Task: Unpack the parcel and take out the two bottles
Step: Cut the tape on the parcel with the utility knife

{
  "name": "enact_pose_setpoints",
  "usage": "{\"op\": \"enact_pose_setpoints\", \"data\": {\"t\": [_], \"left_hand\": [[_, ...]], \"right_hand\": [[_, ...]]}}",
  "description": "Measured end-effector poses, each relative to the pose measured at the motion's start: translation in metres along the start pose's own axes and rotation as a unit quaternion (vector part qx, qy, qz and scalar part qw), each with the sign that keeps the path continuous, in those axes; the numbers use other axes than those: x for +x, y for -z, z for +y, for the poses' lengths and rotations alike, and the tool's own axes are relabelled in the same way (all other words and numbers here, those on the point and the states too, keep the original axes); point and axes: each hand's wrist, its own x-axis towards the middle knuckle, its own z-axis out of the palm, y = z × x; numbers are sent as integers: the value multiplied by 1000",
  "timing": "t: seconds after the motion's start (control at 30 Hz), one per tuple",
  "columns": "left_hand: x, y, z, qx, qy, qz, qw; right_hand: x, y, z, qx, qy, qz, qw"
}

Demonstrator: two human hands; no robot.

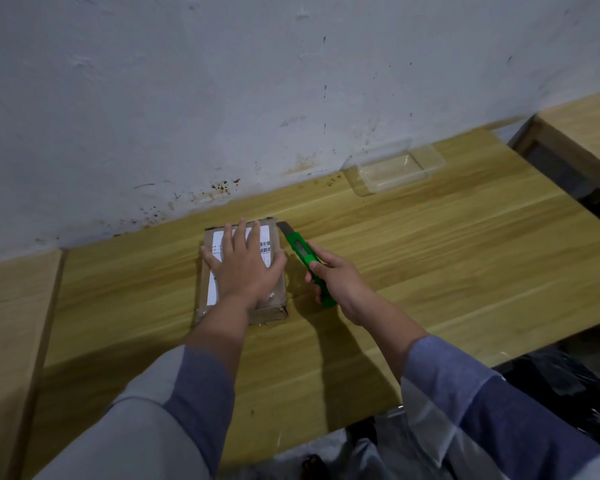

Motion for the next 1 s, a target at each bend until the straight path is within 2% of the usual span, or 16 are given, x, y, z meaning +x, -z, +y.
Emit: {"op": "enact_pose_setpoints", "data": {"t": [0.23,0.63,1.0], "left_hand": [[-1,1,3,-1,3,5,1000],[0,0,-4,4,-11,-10,1000],[0,-2,-3,14,-9,-11,1000]], "right_hand": [[5,-6,-1,14,-3,45,999],[4,-4,-1,4,-5,37,999],[-1,-2,-5,-80,9,38,996]]}}
